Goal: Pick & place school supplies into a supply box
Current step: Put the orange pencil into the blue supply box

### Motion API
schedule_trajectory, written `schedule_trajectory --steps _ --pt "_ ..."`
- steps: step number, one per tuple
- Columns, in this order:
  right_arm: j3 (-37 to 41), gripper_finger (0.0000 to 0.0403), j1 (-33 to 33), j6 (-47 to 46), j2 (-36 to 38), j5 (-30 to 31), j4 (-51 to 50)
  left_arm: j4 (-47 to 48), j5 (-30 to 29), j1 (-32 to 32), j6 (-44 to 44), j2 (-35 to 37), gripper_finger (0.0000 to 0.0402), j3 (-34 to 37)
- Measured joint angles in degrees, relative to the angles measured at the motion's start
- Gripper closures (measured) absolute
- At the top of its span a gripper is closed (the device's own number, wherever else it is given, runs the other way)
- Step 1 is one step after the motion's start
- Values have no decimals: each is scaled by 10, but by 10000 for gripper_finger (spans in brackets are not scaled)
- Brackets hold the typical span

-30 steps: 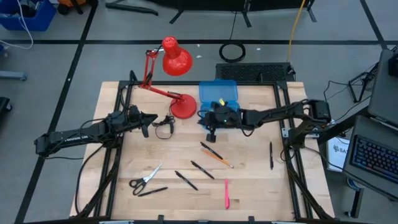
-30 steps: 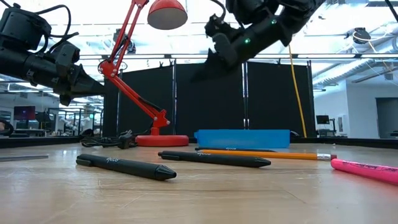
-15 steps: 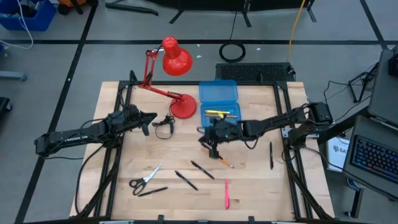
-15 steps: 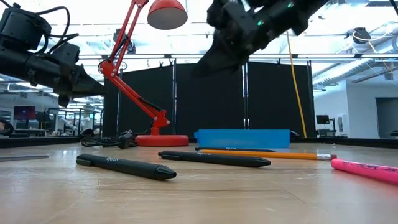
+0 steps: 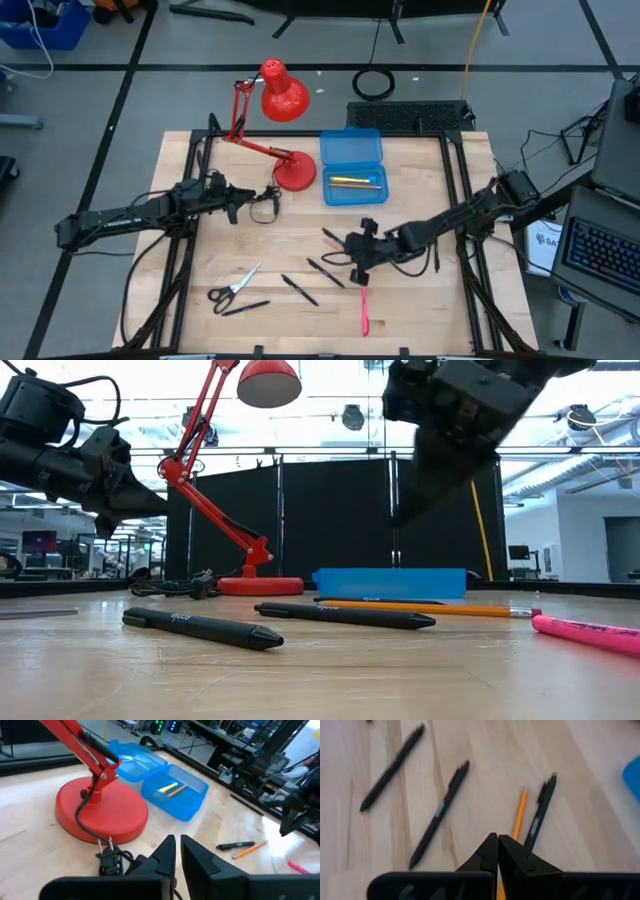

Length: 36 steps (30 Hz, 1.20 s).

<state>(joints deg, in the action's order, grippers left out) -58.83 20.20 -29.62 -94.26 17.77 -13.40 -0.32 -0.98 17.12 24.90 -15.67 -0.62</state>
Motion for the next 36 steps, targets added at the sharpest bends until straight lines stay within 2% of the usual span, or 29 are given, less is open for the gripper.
schedule_trajectory --steps 7,11,15,28,36 --pt "0 403 14 -51 0 -22 -16 0 -4 0 -10 -36 371 0" --pt "0 403 12 -98 -1 -92 -35 -1 -9 0 -11 -65 371 0" --pt "0 393 16 -117 -1 -120 -45 -4 -35 0 -8 -88 371 0" --pt "8 289 21 -178 -1 -103 -114 -14 -42 0 7 -111 371 0" --pt "44 277 20 -190 -1 -118 -115 -15 -42 0 11 -111 371 0"
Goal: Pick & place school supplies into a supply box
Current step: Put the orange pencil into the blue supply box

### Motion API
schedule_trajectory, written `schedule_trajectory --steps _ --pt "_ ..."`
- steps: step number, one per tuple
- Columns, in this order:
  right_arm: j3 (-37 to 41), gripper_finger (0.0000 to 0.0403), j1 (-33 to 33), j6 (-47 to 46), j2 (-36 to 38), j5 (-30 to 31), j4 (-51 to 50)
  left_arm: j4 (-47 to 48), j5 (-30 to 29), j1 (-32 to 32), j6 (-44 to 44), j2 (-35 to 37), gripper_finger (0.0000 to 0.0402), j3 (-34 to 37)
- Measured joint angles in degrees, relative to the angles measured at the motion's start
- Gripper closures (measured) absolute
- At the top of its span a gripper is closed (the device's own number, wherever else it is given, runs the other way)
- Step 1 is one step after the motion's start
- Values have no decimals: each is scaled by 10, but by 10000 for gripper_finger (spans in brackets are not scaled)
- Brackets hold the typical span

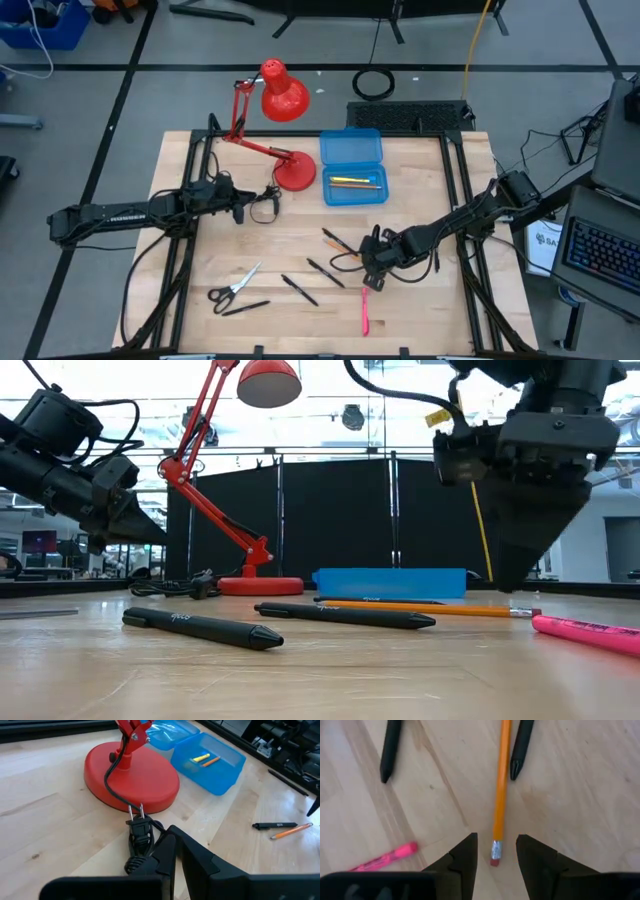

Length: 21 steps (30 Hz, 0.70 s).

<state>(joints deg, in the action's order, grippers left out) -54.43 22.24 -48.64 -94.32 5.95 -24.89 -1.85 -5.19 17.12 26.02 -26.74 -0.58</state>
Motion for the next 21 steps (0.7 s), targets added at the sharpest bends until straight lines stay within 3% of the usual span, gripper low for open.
schedule_trajectory --steps 21 --pt "3 278 -10 24 -32 14 28 0 -7 0 -2 -3 371 0"
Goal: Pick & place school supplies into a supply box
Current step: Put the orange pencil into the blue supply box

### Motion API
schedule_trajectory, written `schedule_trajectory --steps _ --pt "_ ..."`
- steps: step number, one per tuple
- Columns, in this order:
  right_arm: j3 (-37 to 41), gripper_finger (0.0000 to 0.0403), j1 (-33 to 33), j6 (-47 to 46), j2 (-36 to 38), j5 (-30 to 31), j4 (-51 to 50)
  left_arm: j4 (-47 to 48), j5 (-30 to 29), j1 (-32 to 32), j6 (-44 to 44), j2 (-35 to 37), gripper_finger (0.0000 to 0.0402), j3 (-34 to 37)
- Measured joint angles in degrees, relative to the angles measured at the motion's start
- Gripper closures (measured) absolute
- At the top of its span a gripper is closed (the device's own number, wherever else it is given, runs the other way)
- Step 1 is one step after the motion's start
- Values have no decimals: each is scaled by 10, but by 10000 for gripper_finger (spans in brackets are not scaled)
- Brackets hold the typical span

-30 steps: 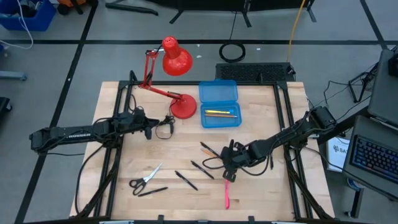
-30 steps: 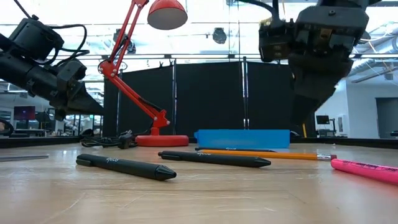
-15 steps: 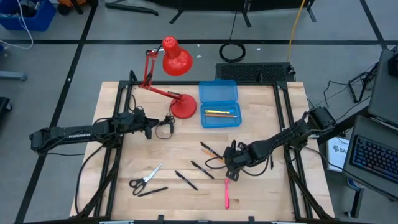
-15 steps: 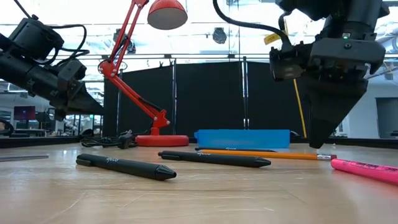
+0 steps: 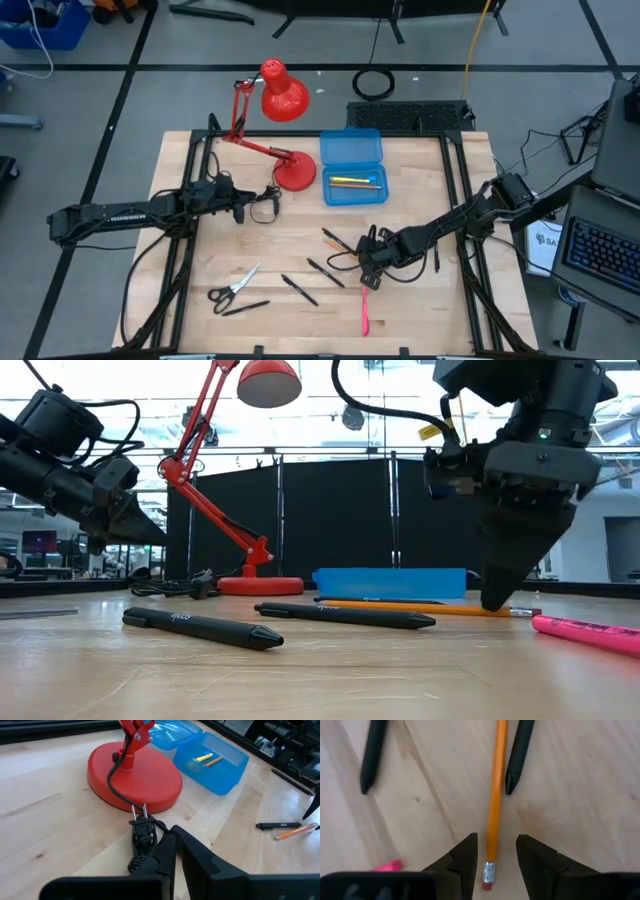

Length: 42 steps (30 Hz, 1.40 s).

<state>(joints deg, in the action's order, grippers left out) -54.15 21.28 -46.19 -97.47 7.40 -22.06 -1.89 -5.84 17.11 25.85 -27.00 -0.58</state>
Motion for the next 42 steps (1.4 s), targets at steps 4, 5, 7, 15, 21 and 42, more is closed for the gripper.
schedule_trajectory --steps 4,5,7,15,21,42 --pt "-2 277 -3 4 -14 -5 10 0 -1 0 1 0 371 0" --pt "-3 277 -6 4 -19 -8 12 0 -2 0 1 0 371 0" --pt "-3 278 -7 4 -27 -13 14 0 -2 0 1 0 371 0" --pt "-2 295 -15 19 -30 -29 13 0 -2 0 0 0 371 0" --pt "-2 324 -49 28 -30 -82 12 0 -2 0 -1 0 371 0" --pt "-1 399 -51 80 -33 -129 45 3 -3 0 -2 0 371 0"
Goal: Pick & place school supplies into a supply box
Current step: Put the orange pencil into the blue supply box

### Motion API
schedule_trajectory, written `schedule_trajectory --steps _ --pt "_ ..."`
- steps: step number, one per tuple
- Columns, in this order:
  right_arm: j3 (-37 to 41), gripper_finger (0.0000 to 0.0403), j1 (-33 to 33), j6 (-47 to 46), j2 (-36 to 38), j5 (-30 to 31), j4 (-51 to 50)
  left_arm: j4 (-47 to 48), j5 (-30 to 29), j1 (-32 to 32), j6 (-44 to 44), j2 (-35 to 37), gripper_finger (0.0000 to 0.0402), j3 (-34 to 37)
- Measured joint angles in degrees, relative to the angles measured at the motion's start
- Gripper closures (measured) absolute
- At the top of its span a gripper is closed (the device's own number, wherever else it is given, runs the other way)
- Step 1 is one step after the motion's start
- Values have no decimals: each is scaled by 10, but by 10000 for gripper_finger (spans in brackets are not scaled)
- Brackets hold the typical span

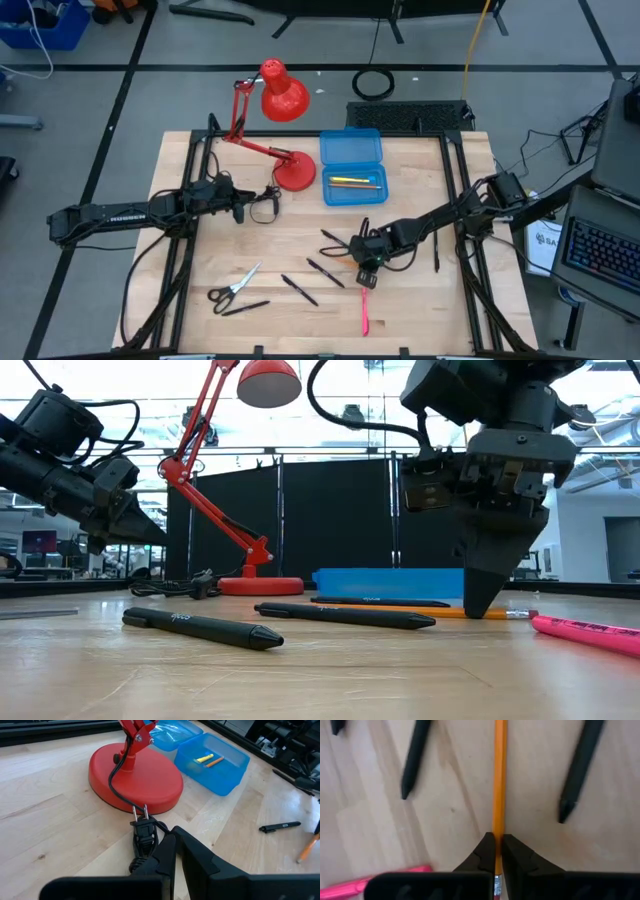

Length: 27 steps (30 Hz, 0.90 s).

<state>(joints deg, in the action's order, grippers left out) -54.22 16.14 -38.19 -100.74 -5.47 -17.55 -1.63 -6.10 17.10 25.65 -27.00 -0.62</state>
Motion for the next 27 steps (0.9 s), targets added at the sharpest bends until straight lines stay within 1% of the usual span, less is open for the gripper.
schedule_trajectory --steps 5,10,16,20,27 --pt "0 400 4 -1 0 11 0 0 0 0 0 0 371 0" --pt "1 402 9 -1 13 37 -3 0 0 0 -1 0 371 0" --pt "2 402 9 -1 16 44 0 1 0 0 -3 0 371 0" --pt "2 402 9 0 17 60 3 1 0 0 -4 0 371 0" --pt "2 403 9 -1 17 65 6 1 0 0 0 0 371 0"
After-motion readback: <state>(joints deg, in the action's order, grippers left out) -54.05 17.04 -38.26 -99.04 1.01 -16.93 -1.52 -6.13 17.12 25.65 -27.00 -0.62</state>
